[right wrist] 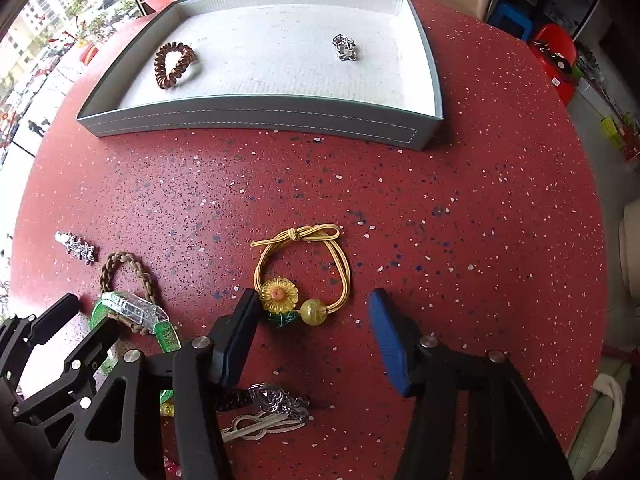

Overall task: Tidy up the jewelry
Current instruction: 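Grasp the green bangle with the left tool while the right tool grasps the yellow cord bracelet, then carry both bracelets into the gray tray and open both tools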

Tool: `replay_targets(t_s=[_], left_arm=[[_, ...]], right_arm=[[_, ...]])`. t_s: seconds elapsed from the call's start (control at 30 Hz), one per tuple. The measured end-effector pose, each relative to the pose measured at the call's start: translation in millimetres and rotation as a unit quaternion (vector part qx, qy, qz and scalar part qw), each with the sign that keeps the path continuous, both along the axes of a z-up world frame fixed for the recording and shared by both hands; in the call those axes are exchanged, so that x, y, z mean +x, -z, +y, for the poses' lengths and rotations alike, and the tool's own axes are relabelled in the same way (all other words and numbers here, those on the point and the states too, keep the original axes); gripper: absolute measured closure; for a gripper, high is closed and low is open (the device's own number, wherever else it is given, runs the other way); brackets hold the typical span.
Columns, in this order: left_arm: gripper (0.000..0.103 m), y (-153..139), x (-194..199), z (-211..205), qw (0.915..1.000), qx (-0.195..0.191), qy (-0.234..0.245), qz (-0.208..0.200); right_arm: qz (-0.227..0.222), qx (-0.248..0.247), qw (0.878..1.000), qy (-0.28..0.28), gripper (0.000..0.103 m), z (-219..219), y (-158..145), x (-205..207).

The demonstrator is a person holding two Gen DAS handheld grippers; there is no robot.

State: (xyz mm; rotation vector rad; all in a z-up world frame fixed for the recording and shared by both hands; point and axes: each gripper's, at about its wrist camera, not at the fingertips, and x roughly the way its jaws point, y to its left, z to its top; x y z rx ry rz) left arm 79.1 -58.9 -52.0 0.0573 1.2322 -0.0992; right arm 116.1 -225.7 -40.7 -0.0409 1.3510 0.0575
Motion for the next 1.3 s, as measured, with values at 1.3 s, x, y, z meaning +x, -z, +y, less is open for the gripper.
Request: replay_targets(t_s=[1.3], left_arm=[[0.078, -61, 24, 42, 0.9946, -0.089, 0.010, -0.052]], right_arm=[[-0.041, 0.164, 0.984, 0.052, 0.081, -61, -64, -6]])
